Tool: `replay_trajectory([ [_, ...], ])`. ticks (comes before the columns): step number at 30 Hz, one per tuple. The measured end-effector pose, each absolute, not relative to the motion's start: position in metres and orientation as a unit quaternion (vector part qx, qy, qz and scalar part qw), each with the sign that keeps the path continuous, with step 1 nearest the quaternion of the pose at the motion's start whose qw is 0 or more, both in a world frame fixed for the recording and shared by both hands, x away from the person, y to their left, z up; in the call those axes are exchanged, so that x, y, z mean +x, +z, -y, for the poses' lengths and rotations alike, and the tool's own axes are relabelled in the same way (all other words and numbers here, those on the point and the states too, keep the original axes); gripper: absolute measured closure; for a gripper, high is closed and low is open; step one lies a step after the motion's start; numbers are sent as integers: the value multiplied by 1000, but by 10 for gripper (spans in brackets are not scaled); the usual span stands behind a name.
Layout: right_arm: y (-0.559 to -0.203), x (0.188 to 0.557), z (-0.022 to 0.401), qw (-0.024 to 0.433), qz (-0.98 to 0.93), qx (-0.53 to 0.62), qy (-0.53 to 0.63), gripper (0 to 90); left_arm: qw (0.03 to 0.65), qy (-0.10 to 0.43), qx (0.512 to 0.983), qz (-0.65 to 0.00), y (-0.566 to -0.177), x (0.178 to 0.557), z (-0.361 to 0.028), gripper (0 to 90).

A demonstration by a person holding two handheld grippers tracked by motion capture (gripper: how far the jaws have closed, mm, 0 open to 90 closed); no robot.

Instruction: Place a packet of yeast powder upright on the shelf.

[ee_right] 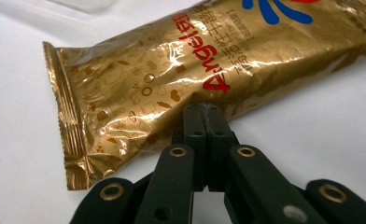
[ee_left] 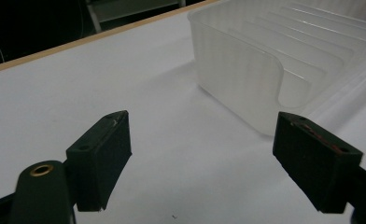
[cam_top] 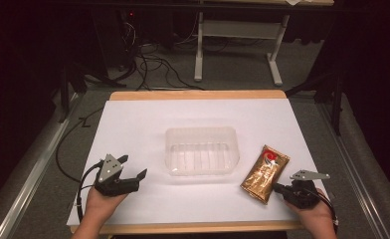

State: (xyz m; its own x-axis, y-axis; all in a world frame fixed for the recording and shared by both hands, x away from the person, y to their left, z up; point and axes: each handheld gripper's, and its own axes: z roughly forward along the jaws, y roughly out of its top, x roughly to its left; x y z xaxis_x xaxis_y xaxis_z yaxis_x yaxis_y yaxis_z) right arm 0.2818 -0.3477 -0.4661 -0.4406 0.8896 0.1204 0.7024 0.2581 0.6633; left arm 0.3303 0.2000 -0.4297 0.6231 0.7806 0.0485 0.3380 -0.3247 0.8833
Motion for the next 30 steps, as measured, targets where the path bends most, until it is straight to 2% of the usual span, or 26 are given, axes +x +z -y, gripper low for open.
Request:
replay_trajectory([
  [30,-459,316,310,120,-807,447,368,893,437,265,761,-401,-432,302,-233,200],
])
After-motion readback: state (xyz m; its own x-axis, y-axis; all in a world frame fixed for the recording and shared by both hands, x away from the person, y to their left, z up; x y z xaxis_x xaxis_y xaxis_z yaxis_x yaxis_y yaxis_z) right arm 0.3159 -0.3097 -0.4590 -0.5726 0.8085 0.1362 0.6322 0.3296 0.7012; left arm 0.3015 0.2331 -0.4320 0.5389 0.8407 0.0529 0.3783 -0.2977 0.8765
